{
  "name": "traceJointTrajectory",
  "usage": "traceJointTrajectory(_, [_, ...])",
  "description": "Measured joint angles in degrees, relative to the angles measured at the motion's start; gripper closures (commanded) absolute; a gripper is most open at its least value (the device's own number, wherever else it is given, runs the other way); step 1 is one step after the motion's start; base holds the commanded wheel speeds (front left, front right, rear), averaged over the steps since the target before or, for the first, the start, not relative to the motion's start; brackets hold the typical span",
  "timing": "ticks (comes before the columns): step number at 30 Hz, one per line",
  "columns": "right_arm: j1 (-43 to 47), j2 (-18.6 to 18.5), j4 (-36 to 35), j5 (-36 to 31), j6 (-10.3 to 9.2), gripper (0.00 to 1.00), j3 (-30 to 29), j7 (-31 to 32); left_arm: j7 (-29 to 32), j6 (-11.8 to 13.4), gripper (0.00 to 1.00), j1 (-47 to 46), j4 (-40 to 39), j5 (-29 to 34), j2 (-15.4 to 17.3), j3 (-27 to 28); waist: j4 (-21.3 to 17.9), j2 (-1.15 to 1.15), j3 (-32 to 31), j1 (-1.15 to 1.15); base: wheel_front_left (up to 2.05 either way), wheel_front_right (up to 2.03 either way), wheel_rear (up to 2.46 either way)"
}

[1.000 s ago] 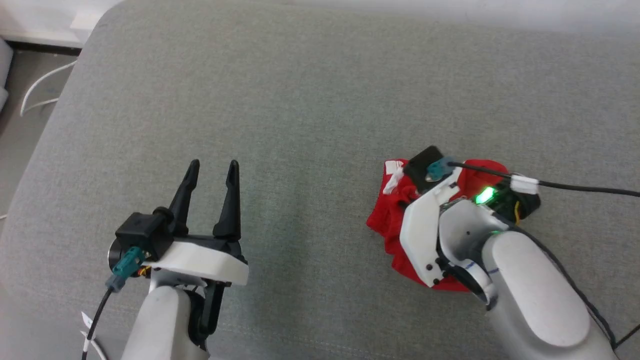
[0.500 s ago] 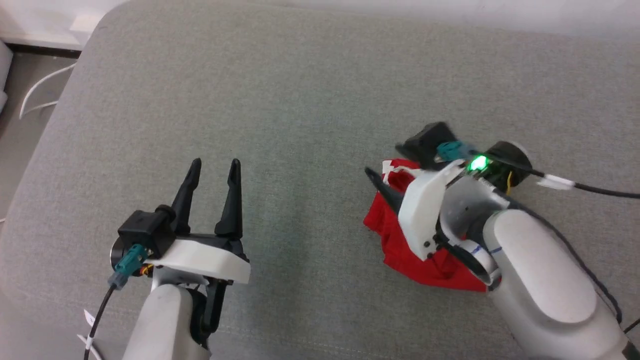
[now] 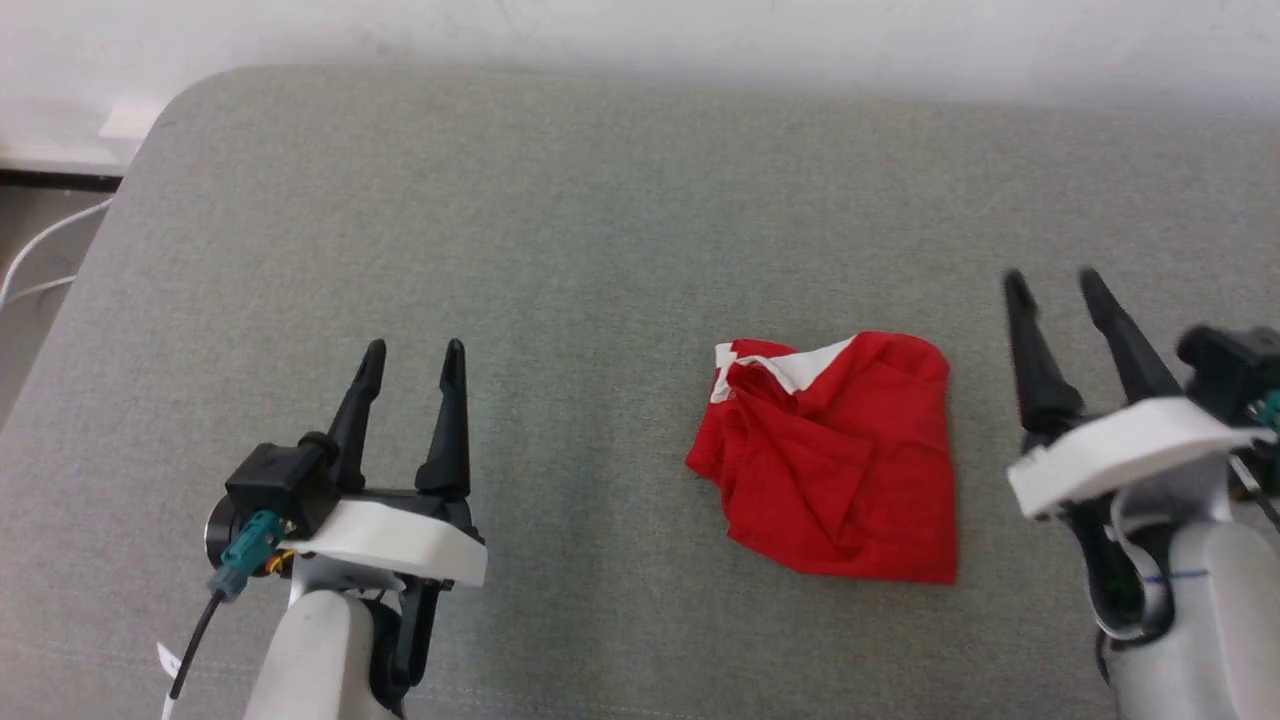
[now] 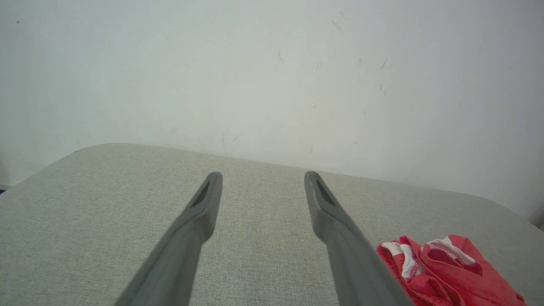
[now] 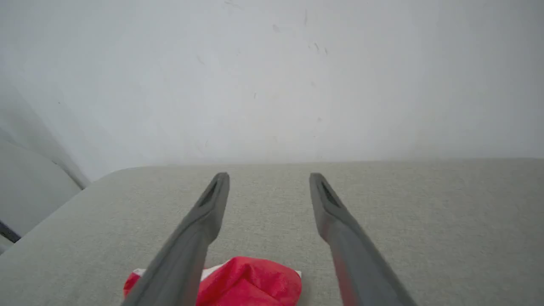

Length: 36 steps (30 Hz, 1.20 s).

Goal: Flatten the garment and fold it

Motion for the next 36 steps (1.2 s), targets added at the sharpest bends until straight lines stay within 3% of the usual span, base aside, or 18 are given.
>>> traceJointTrajectory(3, [1.86, 0.02, 3.59, 4.2, 0.0, 0.0, -3.66, 0.52, 0.0, -0.01, 0.0, 0.38, -0.01, 0.0, 0.0, 0.18, -0.74, 0.0, -0.7, 0.0, 0.0, 0.0, 0.0])
traceJointTrajectory(9, [2.55, 0.09, 14.18, 22.17, 0.0, 0.0, -4.28, 7.1, 0.0, -0.09, 0.0, 0.59, 0.03, -0.01, -0.01, 0.05, -1.31, 0.0, -1.51, 0.0, 0.0, 0.0, 0.0])
traceJointTrajectory(14, [1.54, 0.14, 18.47, 26.86, 0.0, 0.0, -2.02, 14.81, 0.0, -0.1, 0.0, 0.59, 0.08, -0.02, -0.01, -0.1, -1.14, 0.0, -0.97, 0.01, 0.0, 0.0, 0.0])
traceJointTrajectory(24, [-3.07, 0.19, 24.9, 28.05, 0.0, 0.0, 0.31, 26.14, 0.0, -0.11, 0.0, 0.58, 0.44, -0.31, -0.01, -0.62, -0.26, 0.0, -0.12, 0.01, 0.0, 0.0, 0.0])
traceJointTrajectory(25, [-3.57, 0.16, 25.52, 28.52, 0.0, 0.16, 0.49, 26.94, 0.0, -0.1, 0.0, 0.58, 0.46, -0.31, -0.01, -0.66, -0.2, 0.0, -0.13, 0.01, 0.0, 0.0, 0.0])
traceJointTrajectory(26, [-4.08, 0.12, 26.07, 28.55, 0.0, 0.53, 0.76, 27.59, 0.0, -0.1, 0.0, 0.58, 0.46, -0.31, -0.01, -0.65, -0.2, 0.0, -0.14, 0.01, 0.0, 0.0, 0.0])
traceJointTrajectory(28, [-5.09, 0.15, 27.19, 27.55, 0.0, 0.92, 0.99, 27.81, 0.0, -0.08, 0.0, 0.58, 0.47, -0.33, -0.01, -0.62, -0.31, 0.0, -0.17, 0.01, 0.0, 0.0, 0.0])
traceJointTrajectory(29, [-5.59, 0.14, 27.77, 26.42, 0.0, 1.0, 1.21, 28.07, 0.0, -0.08, 0.0, 0.58, 0.46, -0.33, -0.01, -0.51, -0.44, 0.0, -0.19, 0.01, 0.0, 0.0, 0.0])
traceJointTrajectory(36, [-9.26, 0.01, 26.66, 15.58, 0.0, 1.0, 7.21, 31.98, 0.0, -0.08, 0.0, 0.66, -0.05, 0.0, -0.01, 0.75, -3.0, 0.0, -0.11, 0.01, 0.0, 0.0, 0.0])
